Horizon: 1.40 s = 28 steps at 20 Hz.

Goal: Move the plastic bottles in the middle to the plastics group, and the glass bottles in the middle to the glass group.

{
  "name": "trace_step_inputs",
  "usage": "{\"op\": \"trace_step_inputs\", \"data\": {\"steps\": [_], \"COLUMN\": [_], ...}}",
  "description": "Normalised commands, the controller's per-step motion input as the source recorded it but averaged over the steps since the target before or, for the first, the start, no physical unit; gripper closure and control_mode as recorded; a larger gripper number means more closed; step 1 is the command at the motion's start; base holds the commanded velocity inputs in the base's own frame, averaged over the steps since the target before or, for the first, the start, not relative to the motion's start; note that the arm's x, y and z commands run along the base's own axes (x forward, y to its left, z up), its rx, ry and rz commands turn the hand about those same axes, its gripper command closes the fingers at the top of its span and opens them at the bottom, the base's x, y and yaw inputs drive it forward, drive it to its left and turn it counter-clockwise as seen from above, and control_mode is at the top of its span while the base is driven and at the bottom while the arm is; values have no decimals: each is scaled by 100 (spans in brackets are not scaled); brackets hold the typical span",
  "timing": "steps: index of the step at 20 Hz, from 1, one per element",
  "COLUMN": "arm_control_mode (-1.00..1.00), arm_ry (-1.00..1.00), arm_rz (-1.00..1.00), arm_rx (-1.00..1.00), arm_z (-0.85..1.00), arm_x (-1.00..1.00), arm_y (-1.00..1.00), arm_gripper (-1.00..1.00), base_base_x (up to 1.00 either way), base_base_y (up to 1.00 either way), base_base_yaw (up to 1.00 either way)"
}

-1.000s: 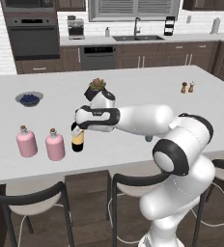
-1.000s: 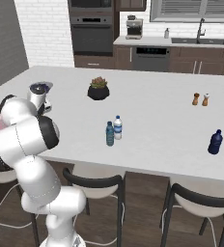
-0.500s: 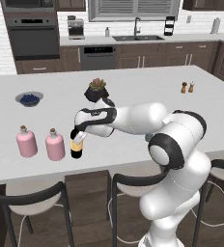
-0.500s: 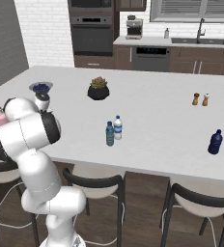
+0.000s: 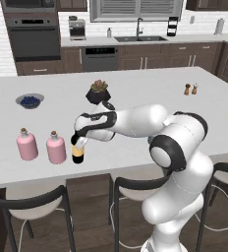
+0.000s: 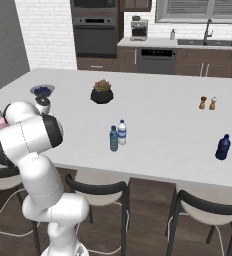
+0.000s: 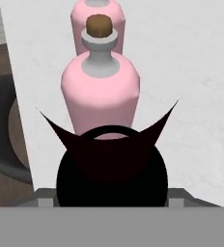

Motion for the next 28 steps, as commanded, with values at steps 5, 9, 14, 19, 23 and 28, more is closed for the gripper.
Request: {"op": "trace_step_inputs", "data": {"steps": [5,9,14,19,23,28], "arm_control_mode": [-100,-100,-100,-100,-100,-100], "arm_ry": [-1,0,-1,-1,-2,-4], "arm_rz": [0,0,0,0,1,2], "arm_rx": [-4,0,0,0,0,0], "arm_z": [-6,3,2,0,0,0], "arm_x": [6,26,20,30,11,0], "arm_y": [3,0,0,0,2,10], "arm_gripper": [100,100,100,100,100,100], "base_base_x": [0,0,0,0,0,0], "base_base_y": [0,0,0,0,0,0], "base_base_yaw": [0,0,0,0,0,0]}}
